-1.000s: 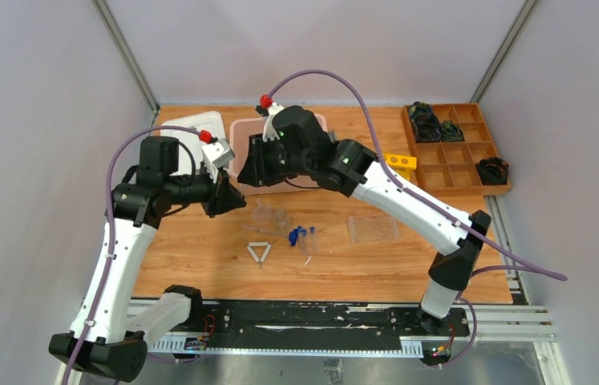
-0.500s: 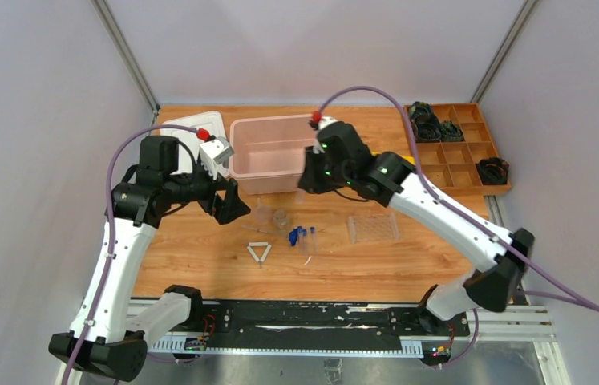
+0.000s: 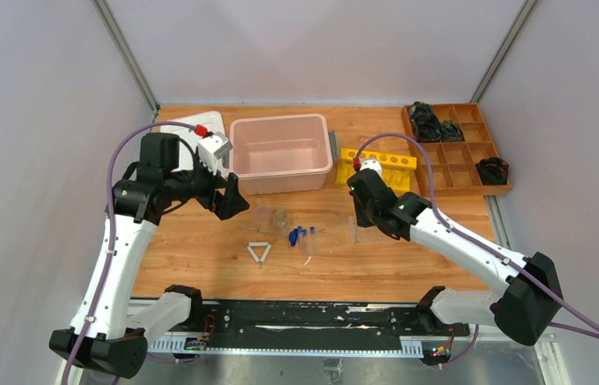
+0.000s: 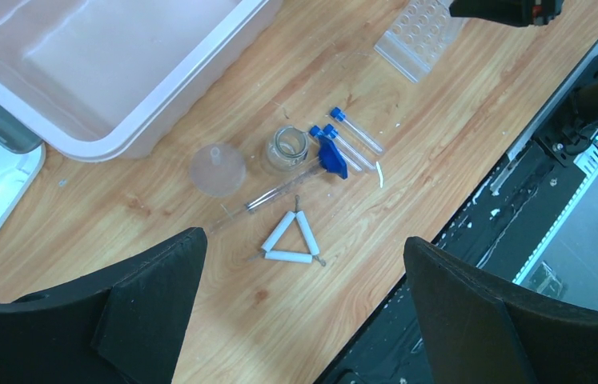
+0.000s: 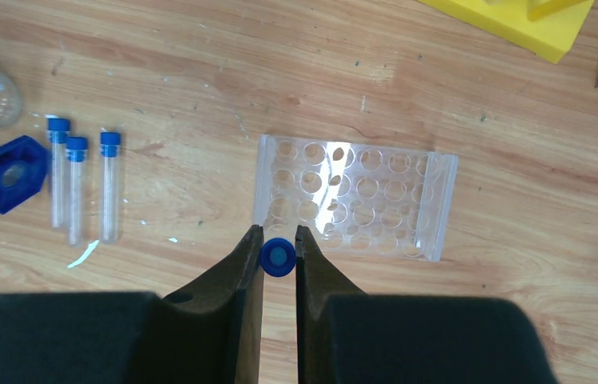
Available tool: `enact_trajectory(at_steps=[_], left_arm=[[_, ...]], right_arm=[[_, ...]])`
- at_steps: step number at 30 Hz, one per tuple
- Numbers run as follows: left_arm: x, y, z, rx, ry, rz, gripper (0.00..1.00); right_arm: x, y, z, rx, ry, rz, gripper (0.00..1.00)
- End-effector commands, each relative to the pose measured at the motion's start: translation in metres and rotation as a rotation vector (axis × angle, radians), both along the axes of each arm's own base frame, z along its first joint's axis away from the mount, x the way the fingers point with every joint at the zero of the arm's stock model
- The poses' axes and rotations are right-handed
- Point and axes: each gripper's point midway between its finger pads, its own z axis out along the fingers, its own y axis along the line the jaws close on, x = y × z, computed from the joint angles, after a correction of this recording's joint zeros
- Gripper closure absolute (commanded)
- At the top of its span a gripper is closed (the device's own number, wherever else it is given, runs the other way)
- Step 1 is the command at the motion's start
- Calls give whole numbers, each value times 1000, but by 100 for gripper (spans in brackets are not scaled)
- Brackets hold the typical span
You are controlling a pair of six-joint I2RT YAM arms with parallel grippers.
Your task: Organize the chemistry lab equipment
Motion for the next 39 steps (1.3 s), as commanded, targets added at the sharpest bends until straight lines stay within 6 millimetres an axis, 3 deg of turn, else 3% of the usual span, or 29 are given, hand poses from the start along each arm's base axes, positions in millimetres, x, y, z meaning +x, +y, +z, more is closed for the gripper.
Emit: enact_trajectory(at_steps=[1,20,39], left_arm=[[2,1,6,-6,-16,16,0],[-1,1,5,-9,-15,12,0],[1,1,5,-5,-14,17,0]], right_arm=[[16,-6,0,-13,-95,-30,100],[37,3,-28,49,-191,-53,100],[27,-10,-55,55,-143,-108,100]])
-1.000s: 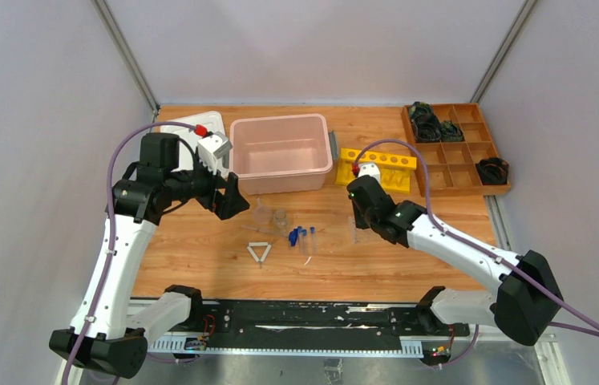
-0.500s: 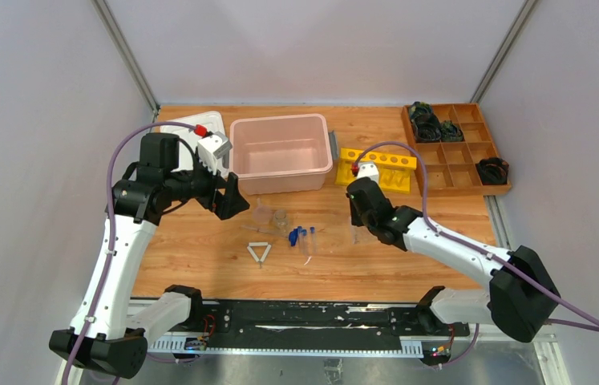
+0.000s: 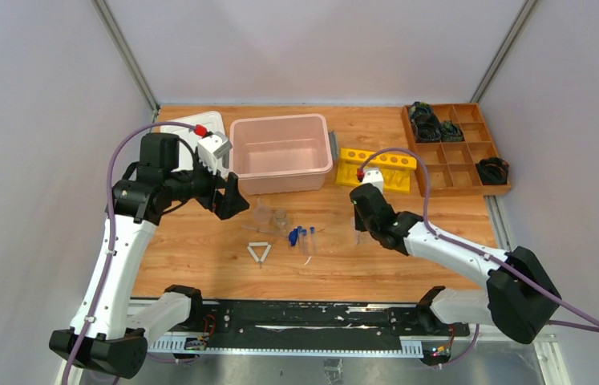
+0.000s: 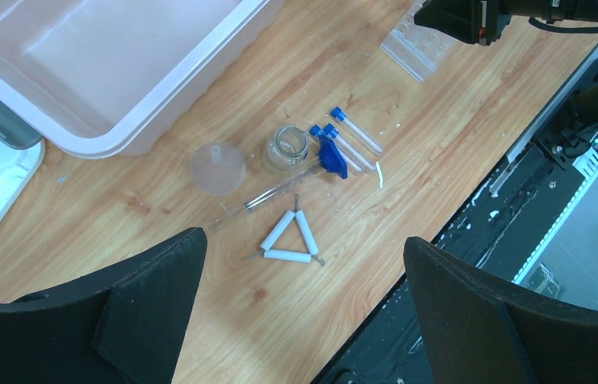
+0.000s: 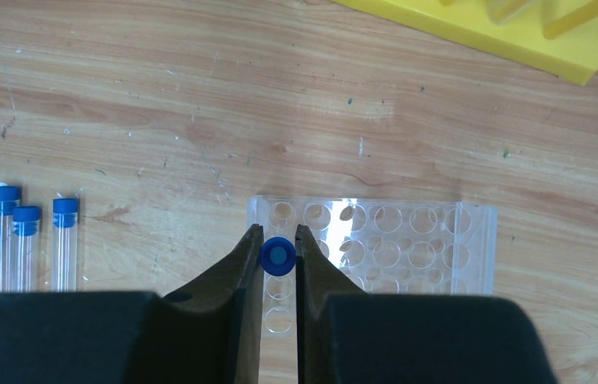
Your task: Organize the chemistry lab equipment
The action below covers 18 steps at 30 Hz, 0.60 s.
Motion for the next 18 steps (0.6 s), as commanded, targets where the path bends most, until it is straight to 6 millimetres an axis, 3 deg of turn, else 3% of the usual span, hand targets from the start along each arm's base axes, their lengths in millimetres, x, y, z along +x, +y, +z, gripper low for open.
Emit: enact_trajectory(at_steps=[1,11,18], left_arm=[[1,1,6,-1,-26,6,0],[0,2,7,1,-36,5,0],[0,5,8,18,-56,14,0]], right_arm=[[2,-6,-4,22,0,-43,100],[12,11,-15,130,3,-107,100],[26,7,-9,167,-54,-213,100]])
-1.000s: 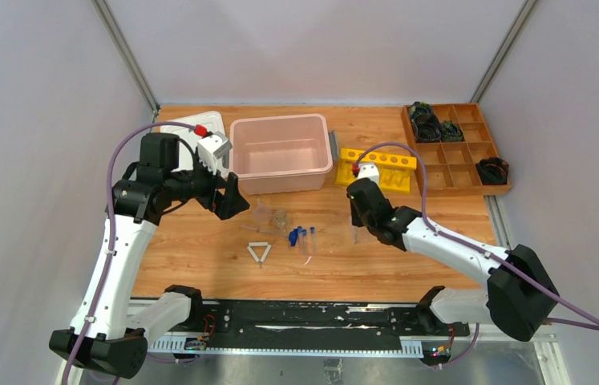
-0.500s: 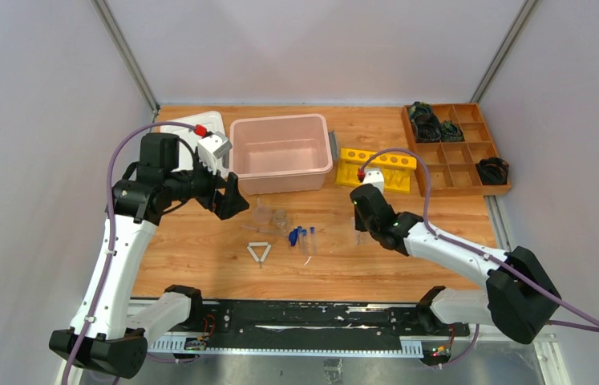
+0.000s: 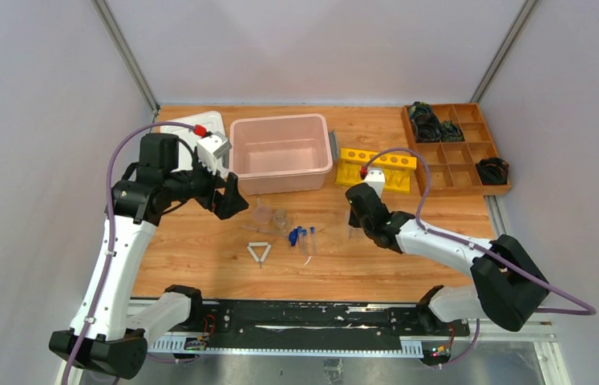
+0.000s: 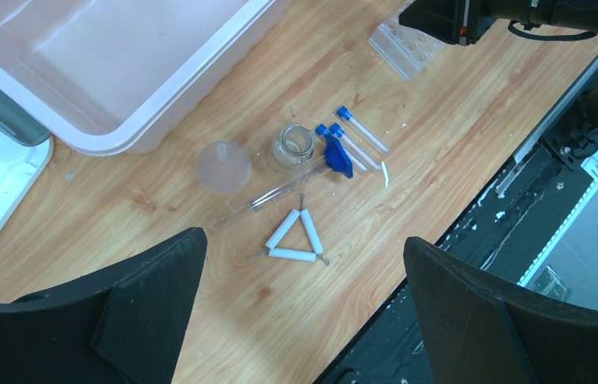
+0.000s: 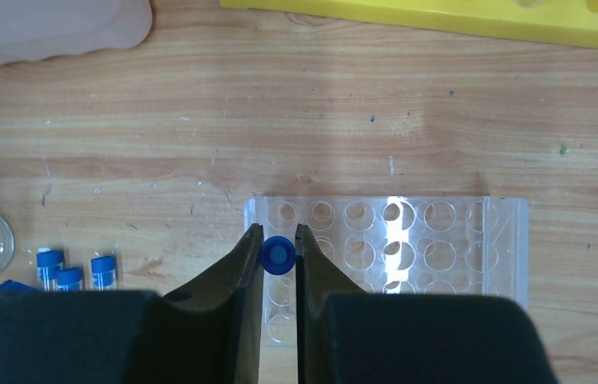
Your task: Organize the chemistry lab equipment
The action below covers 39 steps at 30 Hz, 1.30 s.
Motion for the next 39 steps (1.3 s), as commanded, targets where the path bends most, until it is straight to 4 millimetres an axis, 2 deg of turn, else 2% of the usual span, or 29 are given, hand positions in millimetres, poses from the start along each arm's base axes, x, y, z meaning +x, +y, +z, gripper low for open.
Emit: enact_trajectory(at_steps=[1,4,8,13,16,19,23,27,29,32,35,39], left_arm=[[-1,3,9,9,-53,6,0],[-2,3,10,8,-59,0,0],[0,3,5,15,-42,3,0],[1,2,11,5,-51,3,0],[1,2,15,1,-60,1,0],[2,0,13,-9,-40,3,0],[4,0,14,-10,-36,8,0],[5,0,17,-15,-34,18,0],[5,0,18,-15,-38,20,0],[6,1,18,-15,-35,28,0],[5,1,19,-17,-34,32,0],[3,2,19,-14,-43,33,0]], right_arm=[[11,-6,5,42,-41,-104,100],[7,-8,4,29,-34,-106,97],[-5,-9,4,-2,-27,-77,77],[-9,-4,26,15,-32,-42,54],[-7,-8,55,18,-59,-63,42],[-8,-13,86,35,-83,-86,41],[-15,11,105,111,-56,6,52],[-32,51,86,126,95,139,58],[-42,75,71,131,175,208,61],[-58,100,40,77,290,265,63],[-66,114,13,29,361,293,61],[-64,123,-7,4,393,295,59]])
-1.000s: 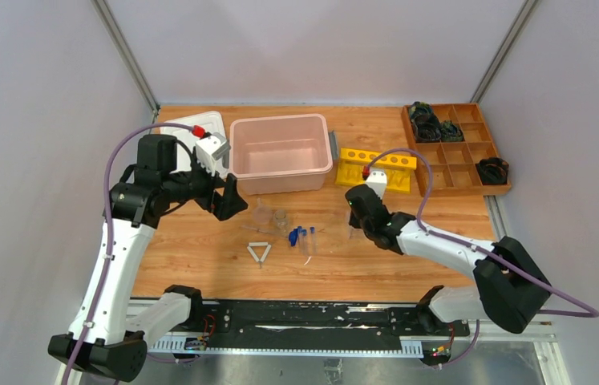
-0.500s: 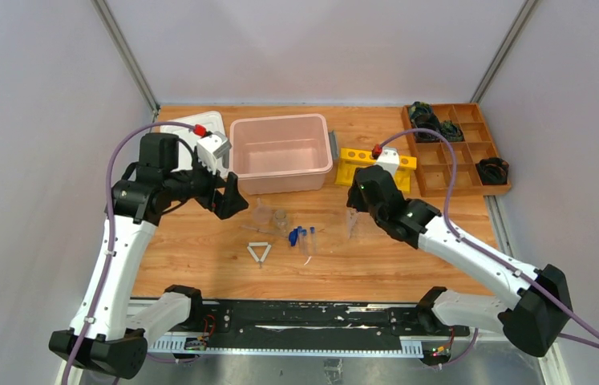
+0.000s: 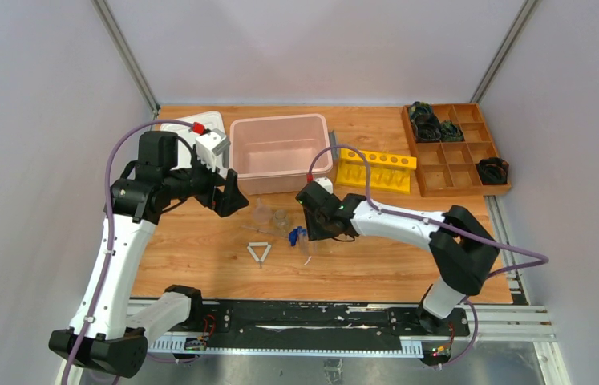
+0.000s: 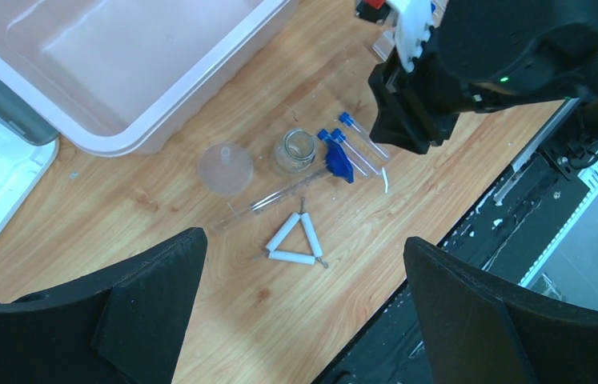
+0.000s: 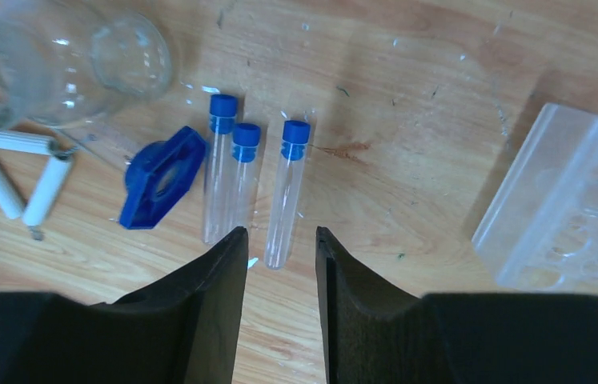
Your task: Organize the chemistry lab equipment
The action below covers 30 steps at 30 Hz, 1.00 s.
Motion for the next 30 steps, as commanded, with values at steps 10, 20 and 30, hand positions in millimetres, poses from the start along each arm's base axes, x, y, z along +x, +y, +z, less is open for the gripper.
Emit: enact_trajectory(at_steps=[10,20,30], left_arm=[[-3,2,18,-8,-64,13,0],[2,1,25,-42,-28,57,0],[4,-1,33,-65,-23,77,0]], right_arm=[[5,7,-40,-97,64,-15,64],[10,-8,-51,-113,91,-49,92],[28,23,77,195,-102,-49,100]])
